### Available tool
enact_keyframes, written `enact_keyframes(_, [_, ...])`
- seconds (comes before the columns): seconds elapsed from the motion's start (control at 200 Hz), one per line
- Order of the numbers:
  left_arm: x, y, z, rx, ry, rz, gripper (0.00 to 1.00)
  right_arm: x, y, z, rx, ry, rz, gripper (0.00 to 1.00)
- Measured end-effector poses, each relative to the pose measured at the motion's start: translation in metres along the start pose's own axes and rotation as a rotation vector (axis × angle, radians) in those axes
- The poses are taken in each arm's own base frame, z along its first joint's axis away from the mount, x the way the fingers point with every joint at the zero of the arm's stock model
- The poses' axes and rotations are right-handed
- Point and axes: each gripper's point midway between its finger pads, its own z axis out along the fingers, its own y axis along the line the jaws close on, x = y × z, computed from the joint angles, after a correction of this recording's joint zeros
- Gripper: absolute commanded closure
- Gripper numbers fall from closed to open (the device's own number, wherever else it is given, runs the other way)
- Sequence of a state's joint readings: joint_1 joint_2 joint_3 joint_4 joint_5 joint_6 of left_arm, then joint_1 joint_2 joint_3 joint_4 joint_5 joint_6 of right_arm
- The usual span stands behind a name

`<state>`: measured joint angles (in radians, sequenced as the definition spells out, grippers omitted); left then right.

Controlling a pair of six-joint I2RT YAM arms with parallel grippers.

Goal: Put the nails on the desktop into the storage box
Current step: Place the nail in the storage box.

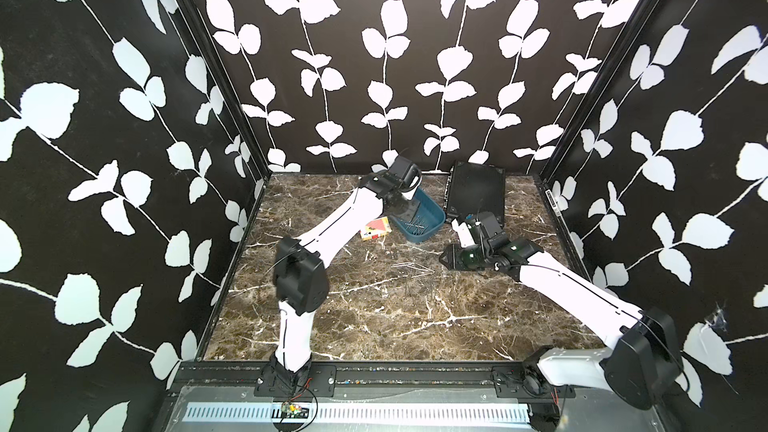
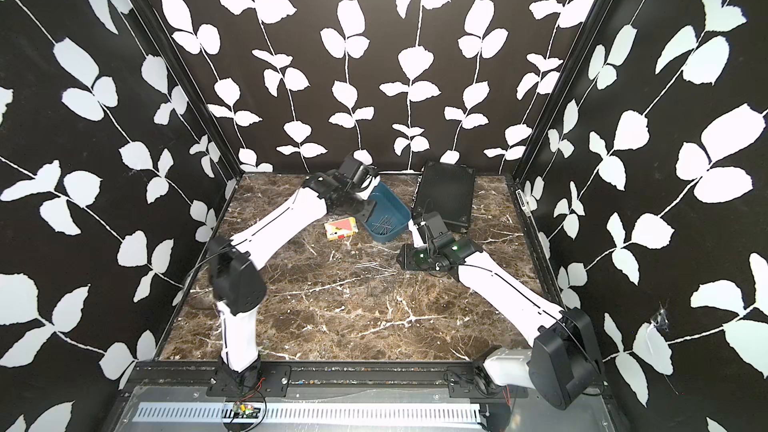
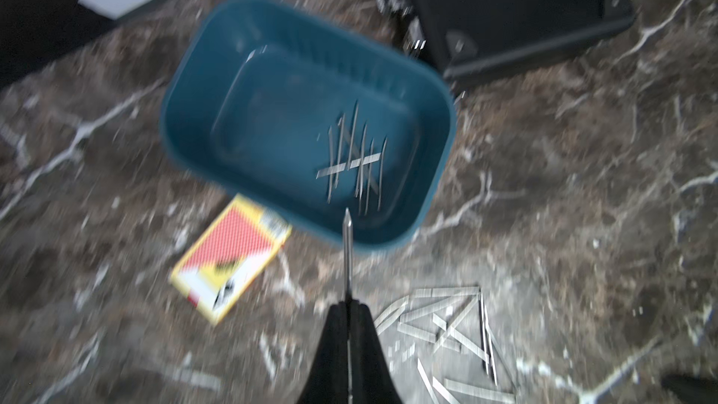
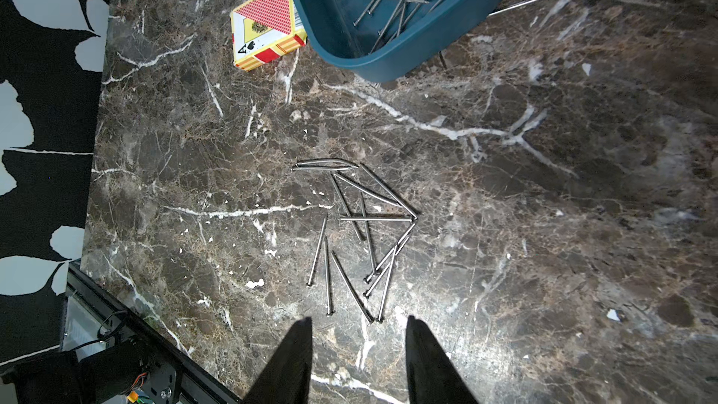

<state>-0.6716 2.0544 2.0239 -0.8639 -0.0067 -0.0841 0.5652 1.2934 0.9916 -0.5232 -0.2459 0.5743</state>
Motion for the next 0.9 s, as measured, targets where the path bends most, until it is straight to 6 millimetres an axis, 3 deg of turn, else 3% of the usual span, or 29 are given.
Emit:
enact_keyframes(0.08, [-0.004, -0.005, 0.032, 0.027, 0.023, 0.028, 1.0, 0.0, -0.002, -0.008, 0.006, -0.009, 0.002, 0.58])
enact_keyframes(0.215, [0.008, -0.011, 0.085, 0.059, 0.092, 0.078, 1.0, -0.002, -0.007, -0.024, 0.017, -0.039, 0.009, 0.58])
enact_keyframes(0.35, [0.025, -0.013, 0.117, 0.079, 0.148, 0.106, 1.0, 0.0, -0.012, -0.036, 0.036, -0.055, 0.012, 0.57])
enact_keyframes(0.55, [0.037, -0.016, 0.134, 0.102, 0.183, 0.114, 1.0, 0.004, -0.018, -0.039, 0.053, -0.039, 0.023, 0.57])
enact_keyframes(0.705, [0.039, -0.018, 0.139, 0.116, 0.189, 0.106, 0.8, 0.007, -0.02, -0.034, 0.057, -0.019, 0.03, 0.57])
enact_keyframes(0.9, [0.038, -0.022, 0.138, 0.134, 0.187, 0.067, 0.67, 0.017, -0.027, -0.014, 0.065, 0.052, 0.049, 0.57])
